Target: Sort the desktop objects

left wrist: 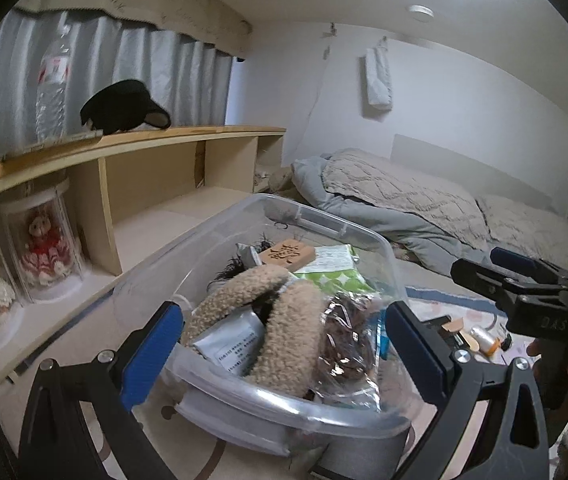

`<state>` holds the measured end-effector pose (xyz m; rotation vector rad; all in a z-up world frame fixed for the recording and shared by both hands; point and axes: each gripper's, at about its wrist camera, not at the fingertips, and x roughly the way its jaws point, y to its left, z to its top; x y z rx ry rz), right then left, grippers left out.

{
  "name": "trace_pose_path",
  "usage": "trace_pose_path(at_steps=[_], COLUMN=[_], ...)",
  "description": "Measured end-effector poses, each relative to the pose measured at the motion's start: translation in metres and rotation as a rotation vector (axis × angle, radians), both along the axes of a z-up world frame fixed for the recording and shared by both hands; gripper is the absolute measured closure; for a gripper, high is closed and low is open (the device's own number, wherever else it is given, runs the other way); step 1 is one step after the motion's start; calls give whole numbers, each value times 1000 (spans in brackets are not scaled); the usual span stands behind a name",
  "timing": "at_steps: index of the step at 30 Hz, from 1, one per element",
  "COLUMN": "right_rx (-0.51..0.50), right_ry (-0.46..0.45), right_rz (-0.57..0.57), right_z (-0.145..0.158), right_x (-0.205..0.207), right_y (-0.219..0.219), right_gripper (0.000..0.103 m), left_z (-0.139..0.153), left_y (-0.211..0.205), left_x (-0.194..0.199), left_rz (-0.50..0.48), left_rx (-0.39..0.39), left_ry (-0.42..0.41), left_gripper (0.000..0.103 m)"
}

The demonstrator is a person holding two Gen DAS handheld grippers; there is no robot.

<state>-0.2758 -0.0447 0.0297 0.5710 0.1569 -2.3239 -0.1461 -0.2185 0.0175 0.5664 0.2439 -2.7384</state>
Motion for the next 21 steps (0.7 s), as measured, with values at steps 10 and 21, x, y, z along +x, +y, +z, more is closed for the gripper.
trace_pose_path(at_steps=[10, 21], right_rx=[-11, 17], right_ry=[18, 94], right_rz=[-52, -111], right_z=[11, 18], right_x=[40, 109], right_y=[35, 76], right_gripper=[0, 0], left_z=[26, 35], left_y=[31, 61], left_x=[26, 79], left_rz=[-15, -94], left_rx=[-95, -90], left_ry=[-1, 9], left_gripper=[1, 1])
